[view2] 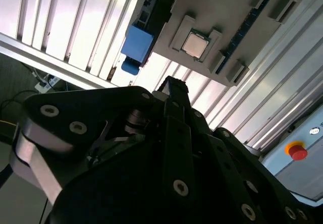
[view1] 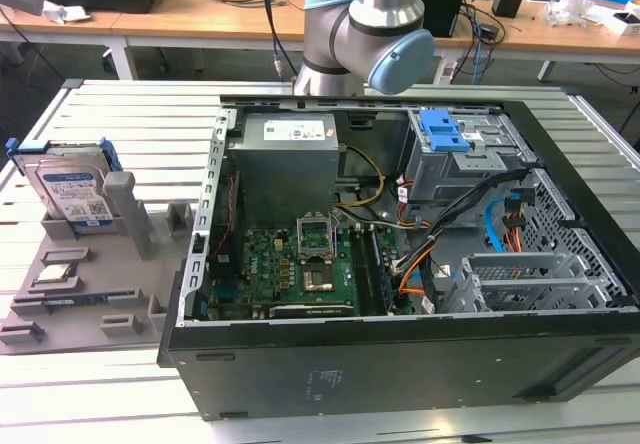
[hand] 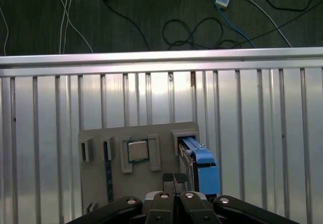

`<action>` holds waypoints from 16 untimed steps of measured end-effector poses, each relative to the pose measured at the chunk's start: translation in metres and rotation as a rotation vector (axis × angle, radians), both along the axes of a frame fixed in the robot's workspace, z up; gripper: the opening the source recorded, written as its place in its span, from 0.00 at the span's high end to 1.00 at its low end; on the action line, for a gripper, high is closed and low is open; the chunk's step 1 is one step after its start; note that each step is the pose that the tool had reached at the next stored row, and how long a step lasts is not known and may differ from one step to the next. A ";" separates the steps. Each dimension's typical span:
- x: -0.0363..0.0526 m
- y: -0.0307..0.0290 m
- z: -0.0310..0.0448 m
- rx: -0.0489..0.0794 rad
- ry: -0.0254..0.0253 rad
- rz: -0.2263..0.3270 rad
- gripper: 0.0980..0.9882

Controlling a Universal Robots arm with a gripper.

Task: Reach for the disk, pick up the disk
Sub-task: 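Pick up the disk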

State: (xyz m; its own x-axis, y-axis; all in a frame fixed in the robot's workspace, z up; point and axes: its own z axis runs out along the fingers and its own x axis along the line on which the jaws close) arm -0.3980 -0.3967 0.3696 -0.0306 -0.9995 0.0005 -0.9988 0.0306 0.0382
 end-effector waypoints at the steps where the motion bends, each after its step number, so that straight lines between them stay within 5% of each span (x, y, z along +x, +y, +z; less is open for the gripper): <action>1: 0.0000 0.0000 0.0000 0.000 0.0000 0.000 0.99; 3: 0.0000 0.0000 0.0000 0.000 0.0000 0.000 0.98; 9: 0.0000 0.0000 0.0000 0.000 0.0000 0.000 0.63; 16: 0.0008 0.0067 0.0000 -0.001 -0.0001 0.002 0.63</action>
State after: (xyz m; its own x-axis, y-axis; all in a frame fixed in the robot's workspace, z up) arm -0.3972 -0.3901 0.3696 -0.0289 -0.9996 0.0012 -0.9989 0.0289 0.0381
